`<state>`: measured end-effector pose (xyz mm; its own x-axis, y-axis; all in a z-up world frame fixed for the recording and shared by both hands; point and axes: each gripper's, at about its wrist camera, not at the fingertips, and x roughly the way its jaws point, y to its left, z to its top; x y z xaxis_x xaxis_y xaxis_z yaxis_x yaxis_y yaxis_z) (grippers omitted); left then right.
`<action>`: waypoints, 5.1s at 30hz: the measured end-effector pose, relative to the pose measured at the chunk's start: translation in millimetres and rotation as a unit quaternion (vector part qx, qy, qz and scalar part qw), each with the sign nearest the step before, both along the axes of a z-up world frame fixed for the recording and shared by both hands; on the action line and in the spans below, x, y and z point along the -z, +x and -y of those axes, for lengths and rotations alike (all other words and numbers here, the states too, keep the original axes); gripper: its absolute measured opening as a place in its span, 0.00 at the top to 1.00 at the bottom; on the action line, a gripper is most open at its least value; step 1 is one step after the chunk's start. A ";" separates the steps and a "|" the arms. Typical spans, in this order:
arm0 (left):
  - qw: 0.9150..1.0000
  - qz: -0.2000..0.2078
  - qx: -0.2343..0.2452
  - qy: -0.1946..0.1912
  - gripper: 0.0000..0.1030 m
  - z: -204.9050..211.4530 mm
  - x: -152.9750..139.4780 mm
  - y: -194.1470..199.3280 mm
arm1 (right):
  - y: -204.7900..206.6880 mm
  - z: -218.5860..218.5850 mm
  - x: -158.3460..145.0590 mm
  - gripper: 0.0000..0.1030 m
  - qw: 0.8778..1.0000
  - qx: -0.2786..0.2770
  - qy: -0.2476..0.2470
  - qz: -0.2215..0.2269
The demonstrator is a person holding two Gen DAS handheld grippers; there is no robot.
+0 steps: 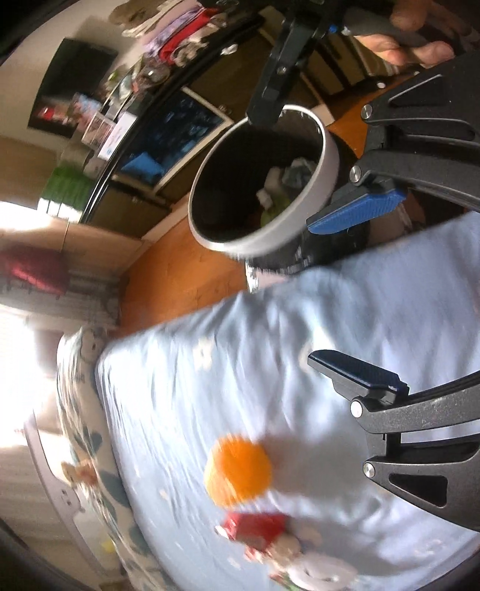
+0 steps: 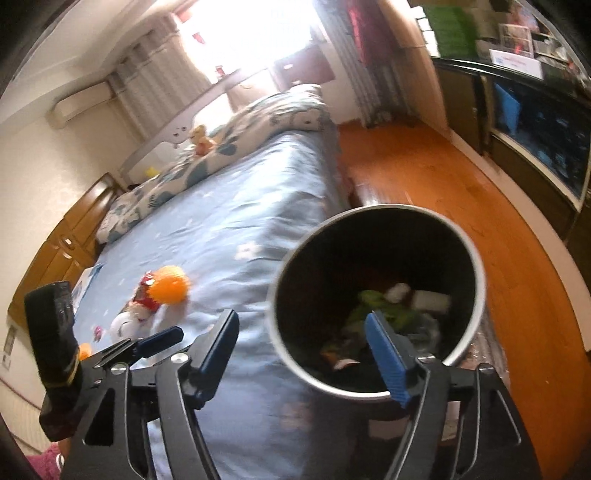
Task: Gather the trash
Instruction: 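Move both open tools back over the remaining trash on the bed, then grasp the white foam net with the left tool while the right tool grasps the orange mesh net, then carry the white foam net and orange mesh net over the bin with both tools, then open both tools to drop the nets into the bin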
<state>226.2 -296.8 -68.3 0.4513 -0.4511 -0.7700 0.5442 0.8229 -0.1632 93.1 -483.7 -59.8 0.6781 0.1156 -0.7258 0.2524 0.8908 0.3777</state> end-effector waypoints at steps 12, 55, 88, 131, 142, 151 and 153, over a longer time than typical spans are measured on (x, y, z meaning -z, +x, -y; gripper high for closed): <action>0.997 0.008 -0.081 0.006 0.36 -82.6 -6.7 -33.7 | 36.4 -77.4 12.2 0.21 0.997 -0.078 0.013 -0.009; 0.960 -0.038 -0.278 0.016 0.44 -219.3 21.8 49.5 | 193.2 -179.4 77.5 0.28 0.980 -0.191 0.011 -0.046; 0.994 0.016 -0.106 0.002 0.91 -103.6 -28.9 -31.5 | 48.9 -93.5 6.9 0.88 0.992 -0.125 0.018 0.008; 0.997 0.032 0.059 0.044 0.91 97.4 -24.2 -21.8 | -18.3 57.3 -0.3 0.88 0.999 0.025 -0.009 -0.019; 0.996 0.011 0.075 0.057 0.90 126.4 -8.9 -4.7 | -7.2 65.6 13.1 0.88 0.999 0.028 -0.005 -0.041; 0.997 0.000 0.069 0.044 0.50 133.1 -2.3 3.1 | -1.8 74.8 23.9 0.78 0.998 0.035 -0.006 -0.061; 0.997 -0.003 0.070 0.041 0.50 131.1 -1.0 3.2 | -2.0 76.5 25.7 0.71 0.997 0.036 -0.005 -0.062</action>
<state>229.4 -427.8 -67.2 0.3831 -0.4454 -0.8092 0.6544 0.7492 -0.1025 91.1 -560.2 -85.4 0.5888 0.0624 -0.8058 0.3605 0.8721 0.3310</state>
